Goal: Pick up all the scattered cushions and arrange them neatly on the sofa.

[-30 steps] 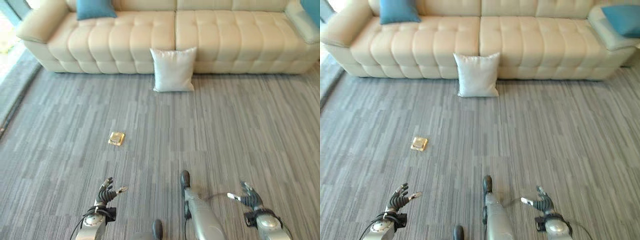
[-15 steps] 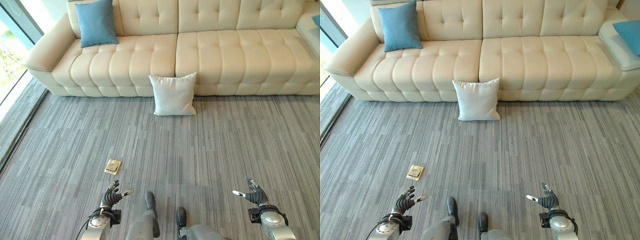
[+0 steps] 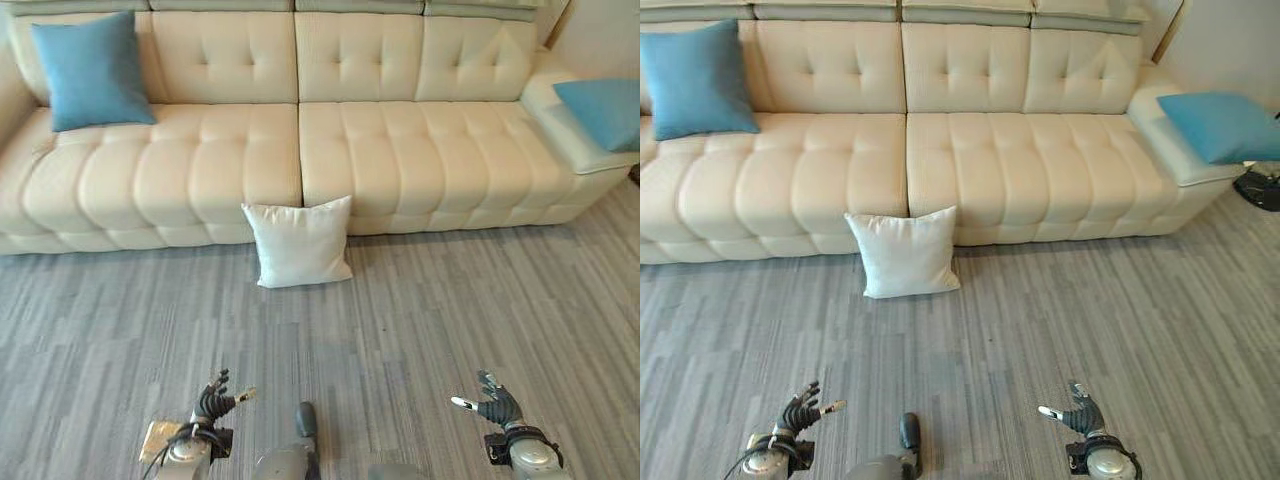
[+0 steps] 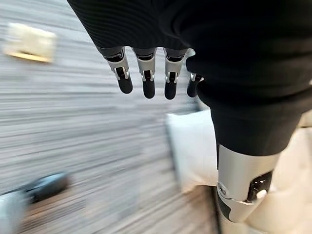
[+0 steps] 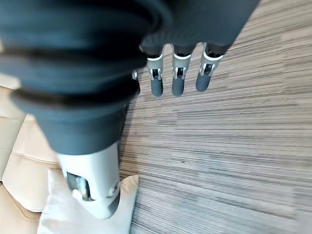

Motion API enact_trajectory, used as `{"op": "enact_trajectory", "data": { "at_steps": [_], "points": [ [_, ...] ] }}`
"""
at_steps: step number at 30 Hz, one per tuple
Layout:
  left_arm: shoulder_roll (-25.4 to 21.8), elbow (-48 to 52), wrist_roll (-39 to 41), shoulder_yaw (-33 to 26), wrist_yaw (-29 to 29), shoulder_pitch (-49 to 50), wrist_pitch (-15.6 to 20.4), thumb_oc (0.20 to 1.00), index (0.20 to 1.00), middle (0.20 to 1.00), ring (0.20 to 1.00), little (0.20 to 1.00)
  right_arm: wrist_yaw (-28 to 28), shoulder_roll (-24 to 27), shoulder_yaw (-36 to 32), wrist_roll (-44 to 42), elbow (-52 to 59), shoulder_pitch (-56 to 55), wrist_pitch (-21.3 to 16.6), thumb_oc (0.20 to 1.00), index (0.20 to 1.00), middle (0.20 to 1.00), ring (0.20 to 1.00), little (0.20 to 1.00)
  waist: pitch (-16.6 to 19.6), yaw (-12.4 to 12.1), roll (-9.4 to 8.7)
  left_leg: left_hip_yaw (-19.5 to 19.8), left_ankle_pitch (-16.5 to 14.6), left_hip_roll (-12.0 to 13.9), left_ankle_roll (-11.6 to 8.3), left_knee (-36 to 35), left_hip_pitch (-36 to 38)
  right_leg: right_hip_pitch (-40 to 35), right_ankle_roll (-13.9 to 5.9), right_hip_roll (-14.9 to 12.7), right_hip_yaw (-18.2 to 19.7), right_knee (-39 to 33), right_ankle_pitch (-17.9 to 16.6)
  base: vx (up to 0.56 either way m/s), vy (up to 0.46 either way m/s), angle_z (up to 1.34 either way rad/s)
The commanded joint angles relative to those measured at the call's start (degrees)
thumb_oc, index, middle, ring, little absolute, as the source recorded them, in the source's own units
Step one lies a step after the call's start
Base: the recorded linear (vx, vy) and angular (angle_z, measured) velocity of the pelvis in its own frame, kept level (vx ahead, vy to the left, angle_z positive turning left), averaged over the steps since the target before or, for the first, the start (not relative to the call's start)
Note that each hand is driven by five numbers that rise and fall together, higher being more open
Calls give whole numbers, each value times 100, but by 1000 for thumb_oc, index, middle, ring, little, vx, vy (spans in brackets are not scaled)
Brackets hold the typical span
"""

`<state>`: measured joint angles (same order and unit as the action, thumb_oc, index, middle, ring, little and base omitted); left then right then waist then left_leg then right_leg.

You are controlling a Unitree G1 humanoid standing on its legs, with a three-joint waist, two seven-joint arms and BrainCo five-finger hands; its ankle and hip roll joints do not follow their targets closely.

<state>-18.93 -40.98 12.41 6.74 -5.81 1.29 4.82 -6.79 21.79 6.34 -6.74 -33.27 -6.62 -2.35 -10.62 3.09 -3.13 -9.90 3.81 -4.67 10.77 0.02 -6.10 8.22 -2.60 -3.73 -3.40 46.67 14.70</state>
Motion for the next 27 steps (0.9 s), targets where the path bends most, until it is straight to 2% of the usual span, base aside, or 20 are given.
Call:
{"op": "enact_trajectory", "data": {
  "at_steps": [1, 2, 4, 6, 7, 9, 10, 11, 12, 13, 14, 15, 16, 17, 18, 21, 22, 23, 25, 27],
  "points": [
    [-345, 370, 66, -112, -97, 133, 191, 1000, 1000, 1000, 1000, 1000, -4, 88, 68, -1, -3, 573, -159, 1000, 1000, 1000, 1000, 1000, -328, -43, 14, -203, -746, 563, -906, 467, 308, 66, -380, -247, 90, -1880, -1616, 492, 163, 11],
    [-332, 380, 104, -104, -98, 122, 193, 1000, 1000, 1000, 1000, 1000, 0, 115, 92, -11, -19, 598, -157, 1000, 1000, 1000, 1000, 1000, -391, 36, 43, -152, -813, 513, -905, 407, 495, 283, -399, -102, -10, -2036, -1442, 309, 77, 22],
    [-301, 337, 133, -110, -112, 81, 170, 1000, 1000, 1000, 1000, 1000, -8, 142, 103, -47, -43, 606, -141, 1000, 1000, 1000, 1000, 1000, -435, 157, 14, -87, -1017, 383, -943, 267, 883, 531, -465, -4, -433, -2787, -1375, 474, 70, 43],
    [-242, 230, 70, -110, -125, 39, 177, 1000, 1000, 1000, 1000, 1000, 9, 181, 111, -37, -116, 586, -127, 1000, 1000, 1000, 1000, 1000, -430, 280, -9, 25, -1226, 252, -991, 182, 1255, 710, -526, 172, -648, -3541, -1471, 586, -21, 36],
    [-219, 185, -23, -129, -138, 42, 183, 1000, 1000, 1000, 1000, 1000, 23, 216, 98, -2, -160, 529, -113, 1000, 1000, 1000, 1000, 1000, -388, 345, -20, 126, -1322, 190, -1063, 189, 1445, 802, -545, 149, -809, -3907, -1578, 512, -64, 28],
    [-217, 232, -54, -75, -61, 75, 213, 1000, 1000, 1000, 1000, 1000, 35, 238, 54, -15, -128, 439, -118, 1000, 1000, 1000, 1000, 1000, -360, 373, -17, 258, -1373, 180, -1095, 299, 1513, 613, -493, 164, -753, -4087, -1547, 409, -120, 53],
    [-159, 229, -125, -26, -14, 131, 197, 1000, 1000, 1000, 1000, 1000, 57, 237, -43, -91, -94, 228, -138, 1000, 1000, 1000, 1000, 1000, -287, 417, 37, 358, -1256, 224, -1272, 678, 1501, 444, -305, 234, -504, -3998, -1594, 380, -145, 83],
    [-162, 229, -125, -27, -14, 131, 197, 1000, 1000, 1000, 1000, 1000, 58, 235, -43, -91, -94, 228, -138, 1000, 1000, 1000, 1000, 1000, -274, 424, 25, 363, -1240, 211, -1270, 676, 1481, 457, -306, 220, -505, -4008, -1607, 355, -166, 107],
    [-151, 235, -121, -1, 11, 137, 203, 1000, 1000, 1000, 1000, 1000, 36, 254, -103, -131, -103, 194, -156, 1000, 1000, 1000, 1000, 1000, -254, 438, 55, 362, -1140, 268, -1402, 994, 1381, 351, -251, 206, -538, -4036, -1595, 200, -114, 113],
    [-127, 270, -68, -14, 35, 190, 213, 1000, 1000, 1000, 1000, 1000, 21, 286, -141, -137, -104, 170, -139, 1000, 1000, 1000, 1000, 1000, -243, 457, 80, 266, -965, 407, -1585, 1582, 1193, 198, -154, 130, -636, -4029, -1525, 295, -164, 108],
    [-107, 313, -15, -7, 62, 240, 203, 1000, 1000, 1000, 1000, 1000, 13, 319, -147, -154, -80, 163, -144, 1000, 1000, 1000, 1000, 1000, -273, 444, 108, 179, -793, 551, -1657, 2070, 1023, 79, -55, 141, -637, -3998, -1412, 301, -162, 68],
    [-65, 277, 41, -8, 46, 258, 199, 1000, 1000, 1000, 1000, 1000, -17, 354, -153, -187, -97, 185, -154, 1000, 1000, 1000, 1000, 1000, -290, 435, 126, 83, -624, 702, -1691, 2403, 866, -53, 54, 170, -626, -3966, -1260, 273, -135, 40],
    [-40, 245, 75, -10, 46, 262, 185, 1000, 1000, 1000, 1000, 1000, -23, 372, -157, -189, -102, 199, -138, 1000, 1000, 1000, 1000, 1000, -285, 403, 112, -23, -572, 784, -1633, 2620, 673, -152, 88, 153, -603, -3955, -1146, 297, -115, 12],
    [2, 136, 83, -2, 27, 242, 170, 1000, 1000, 1000, 1000, 1000, -37, 396, -130, -201, -117, 227, -116, 1000, 1000, 1000, 1000, 1000, -314, 344, 96, -116, -640, 835, -1550, 2736, 395, -273, 120, 132, -543, -3940, -1054, 267, -64, -9],
    [23, 103, 92, 12, 26, 239, 163, 1000, 1000, 1000, 1000, 1000, -38, 393, -122, -208, -99, 237, -102, 1000, 1000, 1000, 1000, 1000, -338, 299, 93, -141, -720, 853, -1489, 2704, 247, -363, 133, 137, -499, -3910, -986, 313, -37, -32],
    [-10, 162, 31, 46, 31, 267, 152, 1000, 1000, 1000, 1000, 1000, -41, 438, -93, -139, -52, 213, -67, 1000, 1000, 1000, 1000, 1000, -334, 176, 65, -62, -825, 737, -1378, 1982, -74, -594, 86, 118, -369, -3922, -867, 345, 16, -36],
    [-35, 182, -6, 42, 27, 278, 149, 1000, 1000, 1000, 1000, 1000, -50, 449, -66, -119, -127, 209, -48, 1000, 1000, 1000, 1000, 1000, -351, 98, 84, 44, -617, 738, -1424, 1536, -432, -817, 82, 149, -282, -3972, -753, 290, 36, -33],
    [-36, 183, -6, 43, 27, 279, 148, 1000, 1000, 1000, 1000, 1000, -50, 448, -66, -119, -127, 208, -48, 1000, 1000, 1000, 1000, 1000, -352, 99, 79, 43, -616, 732, -1424, 1530, -425, -823, 81, 144, -282, -3973, -749, 318, 40, -9],
    [-43, 192, 15, 19, -2, 291, 139, 1000, 1000, 1000, 1000, 1000, -75, 454, -37, -82, -245, 266, -21, 1000, 1000, 1000, 1000, 1000, -366, -3, 133, 252, -308, 683, -1507, 1090, -568, -1012, 60, 258, -148, -3999, -665, 260, 47, -16],
    [-22, 173, 20, 1, -22, 337, 135, 1000, 1000, 1000, 1000, 1000, -72, 439, -29, -65, -292, 304, -2, 1000, 1000, 1000, 1000, 1000, -359, -70, 128, 270, -101, 682, -1570, 968, -739, -1226, 35, 277, -30, -4052, -620, 347, 92, -40]
  ]
}}
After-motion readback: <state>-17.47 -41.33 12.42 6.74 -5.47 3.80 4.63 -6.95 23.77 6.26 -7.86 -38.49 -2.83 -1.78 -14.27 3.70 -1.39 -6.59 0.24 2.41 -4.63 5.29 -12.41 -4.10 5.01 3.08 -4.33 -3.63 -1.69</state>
